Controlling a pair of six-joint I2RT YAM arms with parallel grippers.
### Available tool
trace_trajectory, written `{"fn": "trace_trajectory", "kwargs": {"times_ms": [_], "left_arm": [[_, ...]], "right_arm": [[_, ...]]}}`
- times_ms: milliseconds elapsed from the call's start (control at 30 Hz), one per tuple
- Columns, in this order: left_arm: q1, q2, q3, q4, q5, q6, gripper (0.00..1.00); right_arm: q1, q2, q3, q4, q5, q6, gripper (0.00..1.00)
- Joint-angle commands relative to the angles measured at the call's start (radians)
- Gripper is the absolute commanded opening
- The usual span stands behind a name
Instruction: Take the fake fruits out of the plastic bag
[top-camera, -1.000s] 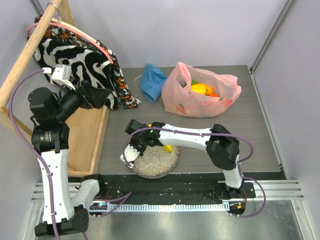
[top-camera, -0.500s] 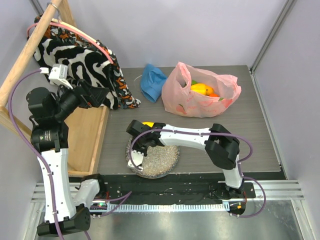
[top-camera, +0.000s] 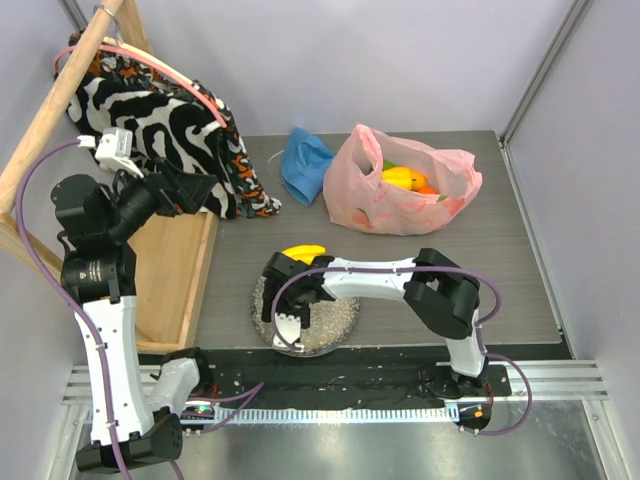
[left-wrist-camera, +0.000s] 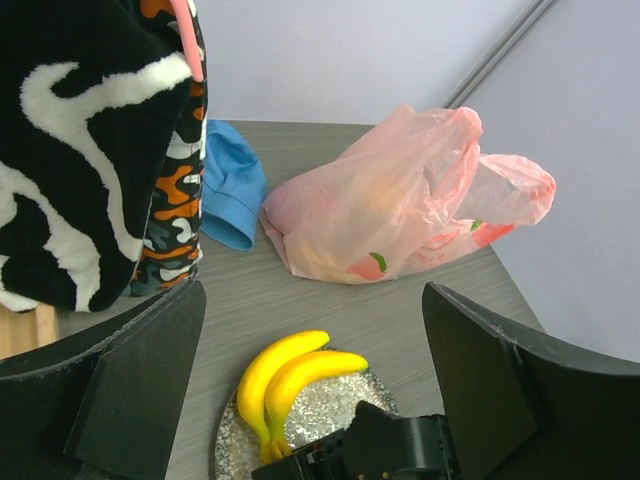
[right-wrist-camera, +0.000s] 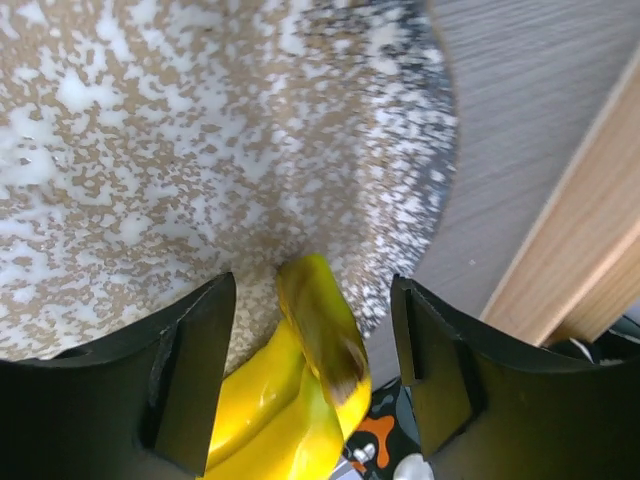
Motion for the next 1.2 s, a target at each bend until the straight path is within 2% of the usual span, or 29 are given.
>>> {"fn": "trace_trajectory", "kwargs": {"times_ms": [0, 167, 300, 333, 400, 433, 467, 567, 633, 700, 733, 767, 833, 867, 900, 1000, 1067, 1167], "left_arm": [[0.012, 0.016, 0.039, 0.067, 0.016, -0.017, 0.94], [0.011, 0.051, 0.095, 0.076, 0.024, -0.022, 0.94], [-0.007, 0.091, 0.155, 0.079, -0.015, -0.012, 0.90], [-0.011, 0.111, 0.186, 0.079, -0.038, -0.015, 0.88], [-0.044, 0.149, 0.220, 0.085, -0.074, -0.003, 0.87], [-0.072, 0.195, 0.255, 0.085, -0.072, 0.015, 0.86], [-0.098, 0.217, 0.273, 0.083, -0.069, 0.055, 0.86], [-0.252, 0.299, 0.324, 0.076, -0.063, 0.148, 0.86], [-0.376, 0.356, 0.368, 0.048, -0.072, 0.200, 0.86], [-0.470, 0.444, 0.450, -0.042, -0.132, 0.336, 0.86], [-0.557, 0.468, 0.470, -0.067, -0.160, 0.381, 0.86], [-0.593, 0.497, 0.482, -0.090, -0.177, 0.408, 0.86], [-0.658, 0.586, 0.525, -0.096, -0.203, 0.422, 0.84], [-0.705, 0.614, 0.540, -0.093, -0.206, 0.408, 0.82], [-0.731, 0.669, 0.559, -0.087, -0.201, 0.385, 0.82], [-0.829, 0.731, 0.572, -0.041, -0.255, 0.365, 0.81], [-0.854, 0.801, 0.600, 0.002, -0.273, 0.324, 0.82], [-0.883, 0.909, 0.697, 0.030, -0.307, 0.271, 0.83]], "right_arm": [[-0.003, -0.115, -0.002, 0.006, -0.075, 0.043, 0.71], [-0.005, -0.235, 0.066, -0.071, -0.137, 0.158, 0.72], [-0.025, -0.408, 0.047, -0.087, -0.149, 0.318, 0.72], [-0.035, -0.487, 0.034, -0.076, -0.167, 0.442, 0.72], [-0.081, -0.588, -0.024, 0.007, -0.168, 0.590, 0.71], [-0.100, -0.688, -0.052, 0.057, -0.149, 0.745, 0.71], [-0.120, -0.735, -0.078, 0.173, -0.097, 0.820, 0.71], [-0.216, -0.845, -0.114, 0.312, 0.003, 1.056, 0.70], [-0.317, -0.858, -0.083, 0.369, 0.119, 1.171, 0.70], [-0.411, -0.840, -0.039, 0.429, 0.188, 1.338, 0.69], [-0.512, -0.827, -0.023, 0.450, 0.205, 1.403, 0.69], [-0.561, -0.808, -0.008, 0.467, 0.239, 1.540, 0.69], [-0.655, -0.736, 0.043, 0.469, 0.277, 1.653, 0.66], [-0.739, -0.712, 0.053, 0.469, 0.281, 1.702, 0.65], [-0.790, -0.667, 0.072, 0.467, 0.278, 1.803, 0.64], [-0.927, -0.591, 0.102, 0.429, 0.222, 1.908, 0.63], [-0.959, -0.577, 0.092, 0.423, 0.155, 1.916, 0.61], [-0.982, -0.568, 0.057, 0.426, 0.138, 1.923, 0.60]]}}
